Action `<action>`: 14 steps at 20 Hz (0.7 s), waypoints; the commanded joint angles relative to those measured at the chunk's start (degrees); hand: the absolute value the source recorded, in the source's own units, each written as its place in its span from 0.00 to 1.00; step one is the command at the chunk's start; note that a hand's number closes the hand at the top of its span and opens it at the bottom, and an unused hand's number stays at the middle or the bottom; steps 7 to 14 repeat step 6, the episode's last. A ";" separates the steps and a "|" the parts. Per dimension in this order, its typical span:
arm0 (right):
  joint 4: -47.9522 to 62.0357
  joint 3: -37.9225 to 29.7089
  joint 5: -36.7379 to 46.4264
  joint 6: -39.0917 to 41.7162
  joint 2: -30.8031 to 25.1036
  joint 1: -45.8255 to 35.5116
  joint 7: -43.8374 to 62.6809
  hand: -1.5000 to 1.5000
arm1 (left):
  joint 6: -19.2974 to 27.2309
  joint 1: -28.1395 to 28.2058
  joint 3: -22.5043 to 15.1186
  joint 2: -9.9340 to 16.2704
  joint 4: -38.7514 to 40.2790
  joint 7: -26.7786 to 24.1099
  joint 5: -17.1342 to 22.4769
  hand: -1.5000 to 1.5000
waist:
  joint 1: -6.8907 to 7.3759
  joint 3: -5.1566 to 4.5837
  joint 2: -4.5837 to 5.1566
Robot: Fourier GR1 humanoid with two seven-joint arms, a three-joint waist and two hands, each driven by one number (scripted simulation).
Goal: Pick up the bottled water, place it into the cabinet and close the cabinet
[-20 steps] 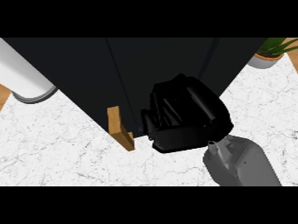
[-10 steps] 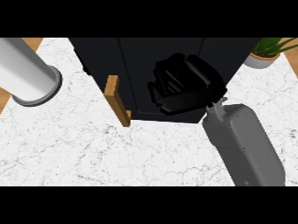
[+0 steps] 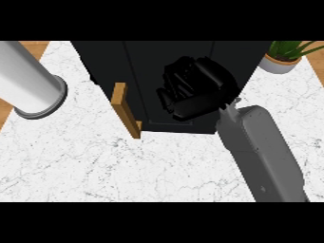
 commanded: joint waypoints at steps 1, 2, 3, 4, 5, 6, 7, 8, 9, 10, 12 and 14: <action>8.50 -2.15 -2.43 -4.03 2.31 -10.32 1.59 1.00 | -2.40 0.05 3.62 2.14 2.42 0.48 4.04 0.00 | 2.70 -1.28 2.01; 9.77 -3.00 -2.08 -2.67 2.30 -9.89 1.40 1.00 | -3.00 0.07 0.61 0.89 2.50 1.47 1.76 0.00 | 2.50 -1.28 2.16; 9.92 -3.72 -1.97 -1.76 2.26 -10.02 1.23 1.00 | -2.41 0.43 0.44 -0.50 0.79 1.34 0.41 0.00 | 2.46 -1.25 2.14; 9.88 -2.55 -1.62 -2.66 2.30 -8.66 -0.64 1.00 | -3.06 2.01 1.13 -0.78 -1.14 1.38 2.06 0.00 | 2.94 -1.22 2.07; 9.32 -2.90 -3.03 -3.52 2.30 -11.52 1.16 1.00 | -0.90 -0.82 1.11 1.48 1.00 2.45 2.64 0.00 | 2.22 -1.25 2.27; 9.94 -1.30 -2.26 -5.15 2.30 -11.51 -0.11 1.00 | -2.04 -2.18 1.29 1.02 2.25 1.54 1.71 0.00 | 2.73 -1.30 2.31; 9.94 -1.30 -2.26 -5.15 2.30 -11.51 -0.11 1.00 | -2.04 -2.18 1.29 1.02 2.25 1.54 1.71 0.00 | 2.73 -1.30 2.31; 9.94 -1.30 -2.26 -5.15 2.30 -11.51 -0.11 1.00 | -2.04 -2.18 1.29 1.02 2.25 1.54 1.71 0.00 | 2.73 -1.30 2.31; 9.94 -1.30 -2.26 -5.15 2.30 -11.51 -0.11 1.00 | -2.04 -2.18 1.29 1.02 2.25 1.54 1.71 0.00 | 2.73 -1.30 2.31; 9.94 -1.30 -2.26 -5.15 2.30 -11.51 -0.11 1.00 | -2.04 -2.18 1.29 1.02 2.25 1.54 1.71 0.00 | 2.73 -1.30 2.31; 9.94 -1.30 -2.26 -5.15 2.30 -11.51 -0.11 1.00 | -2.04 -2.18 1.29 1.02 2.25 1.54 1.71 0.00 | 2.73 -1.30 2.31; 9.94 -1.30 -2.26 -5.15 2.30 -11.51 -0.11 1.00 | -2.04 -2.18 1.29 1.02 2.25 1.54 1.71 0.00 | 2.73 -1.30 2.31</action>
